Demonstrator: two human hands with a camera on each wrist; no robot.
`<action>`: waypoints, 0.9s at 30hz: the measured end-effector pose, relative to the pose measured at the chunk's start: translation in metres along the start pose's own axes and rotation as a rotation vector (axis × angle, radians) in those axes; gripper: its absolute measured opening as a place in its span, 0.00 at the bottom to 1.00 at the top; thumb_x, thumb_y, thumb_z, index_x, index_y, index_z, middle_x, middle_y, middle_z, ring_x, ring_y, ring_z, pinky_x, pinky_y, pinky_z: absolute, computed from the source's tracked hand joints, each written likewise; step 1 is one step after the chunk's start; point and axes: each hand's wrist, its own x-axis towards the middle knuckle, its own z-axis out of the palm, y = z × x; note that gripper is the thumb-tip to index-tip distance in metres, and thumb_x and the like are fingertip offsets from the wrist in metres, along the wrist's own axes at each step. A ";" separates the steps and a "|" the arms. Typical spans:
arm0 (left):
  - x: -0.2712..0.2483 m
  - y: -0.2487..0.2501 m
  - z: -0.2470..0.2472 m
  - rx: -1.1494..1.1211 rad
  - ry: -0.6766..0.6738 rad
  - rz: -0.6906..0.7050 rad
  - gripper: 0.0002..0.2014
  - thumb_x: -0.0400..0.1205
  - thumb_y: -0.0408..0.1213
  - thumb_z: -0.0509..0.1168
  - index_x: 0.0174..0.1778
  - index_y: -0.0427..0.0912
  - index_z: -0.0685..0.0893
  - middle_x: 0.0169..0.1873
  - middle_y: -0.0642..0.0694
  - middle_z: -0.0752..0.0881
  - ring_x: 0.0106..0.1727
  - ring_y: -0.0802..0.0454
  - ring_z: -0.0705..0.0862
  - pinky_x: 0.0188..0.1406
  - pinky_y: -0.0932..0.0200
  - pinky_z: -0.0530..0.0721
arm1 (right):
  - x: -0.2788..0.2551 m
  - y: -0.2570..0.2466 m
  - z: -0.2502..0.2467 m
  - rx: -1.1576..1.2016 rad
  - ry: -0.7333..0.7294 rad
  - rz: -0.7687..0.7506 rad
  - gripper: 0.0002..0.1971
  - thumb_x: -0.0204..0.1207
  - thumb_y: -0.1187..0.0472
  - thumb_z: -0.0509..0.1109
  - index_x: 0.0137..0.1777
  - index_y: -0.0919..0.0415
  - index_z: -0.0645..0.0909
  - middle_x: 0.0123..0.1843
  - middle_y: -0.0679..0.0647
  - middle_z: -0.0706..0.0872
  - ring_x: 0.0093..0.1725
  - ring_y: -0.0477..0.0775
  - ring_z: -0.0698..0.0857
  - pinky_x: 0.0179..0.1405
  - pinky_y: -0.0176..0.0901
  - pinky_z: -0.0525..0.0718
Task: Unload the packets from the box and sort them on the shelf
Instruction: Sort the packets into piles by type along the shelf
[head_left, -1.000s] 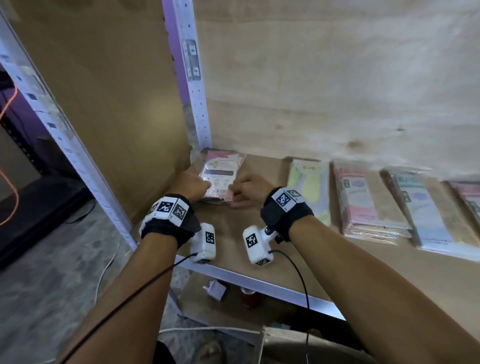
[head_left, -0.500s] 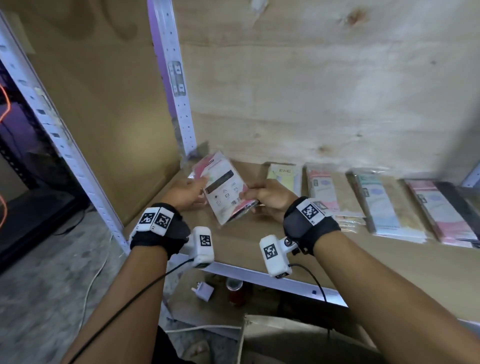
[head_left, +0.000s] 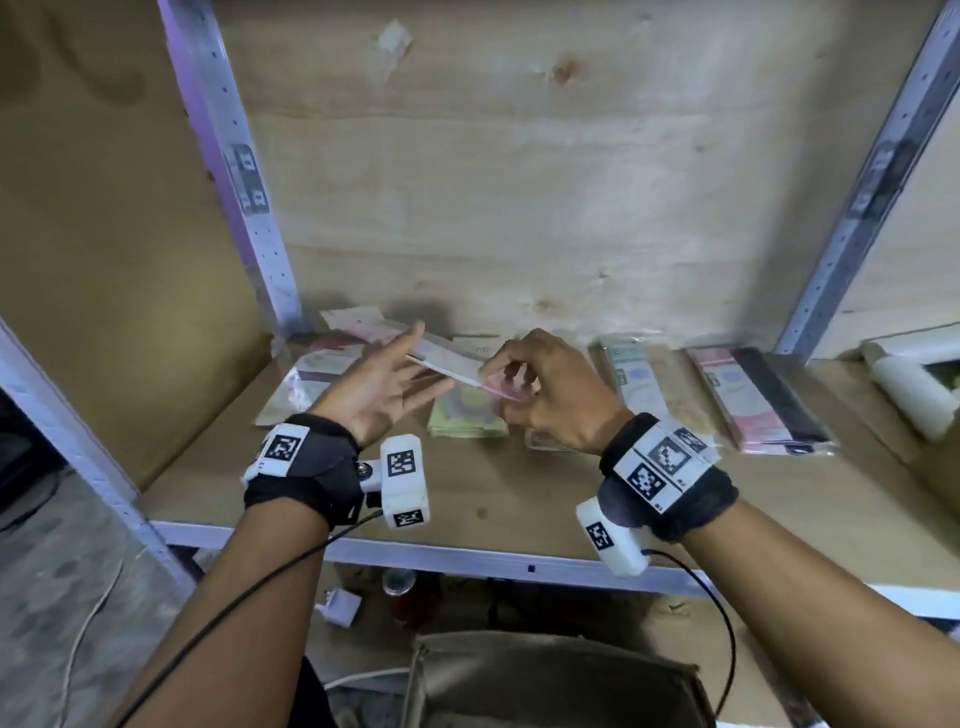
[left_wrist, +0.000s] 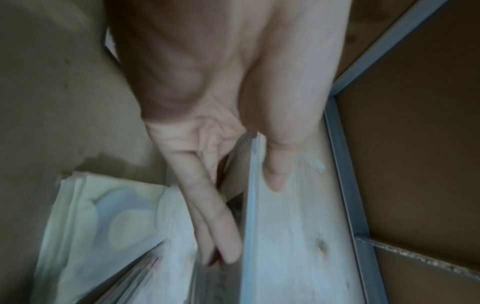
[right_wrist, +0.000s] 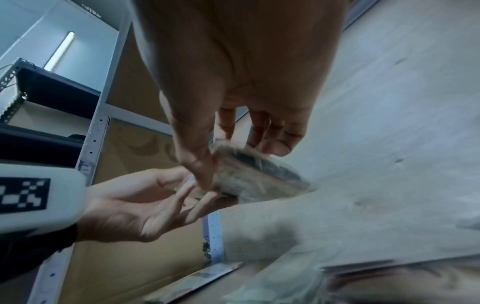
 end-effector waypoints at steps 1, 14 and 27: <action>0.002 -0.006 0.005 0.009 0.040 0.010 0.18 0.81 0.40 0.74 0.61 0.34 0.79 0.59 0.31 0.89 0.56 0.42 0.92 0.45 0.53 0.91 | -0.004 0.006 -0.003 -0.026 -0.031 0.012 0.19 0.66 0.58 0.81 0.58 0.50 0.87 0.53 0.55 0.80 0.51 0.52 0.78 0.47 0.39 0.76; 0.021 -0.064 0.050 0.244 -0.146 -0.167 0.20 0.76 0.38 0.73 0.63 0.37 0.84 0.59 0.34 0.90 0.57 0.43 0.92 0.44 0.55 0.91 | -0.040 0.105 -0.033 0.628 -0.134 0.575 0.14 0.78 0.59 0.74 0.63 0.56 0.83 0.54 0.57 0.90 0.47 0.51 0.88 0.43 0.38 0.84; 0.034 -0.063 0.043 0.364 0.277 0.157 0.10 0.79 0.44 0.73 0.50 0.41 0.89 0.40 0.47 0.93 0.32 0.55 0.90 0.30 0.63 0.87 | -0.070 0.127 -0.053 0.626 -0.220 0.537 0.16 0.78 0.65 0.73 0.65 0.63 0.83 0.61 0.70 0.87 0.63 0.77 0.83 0.67 0.77 0.74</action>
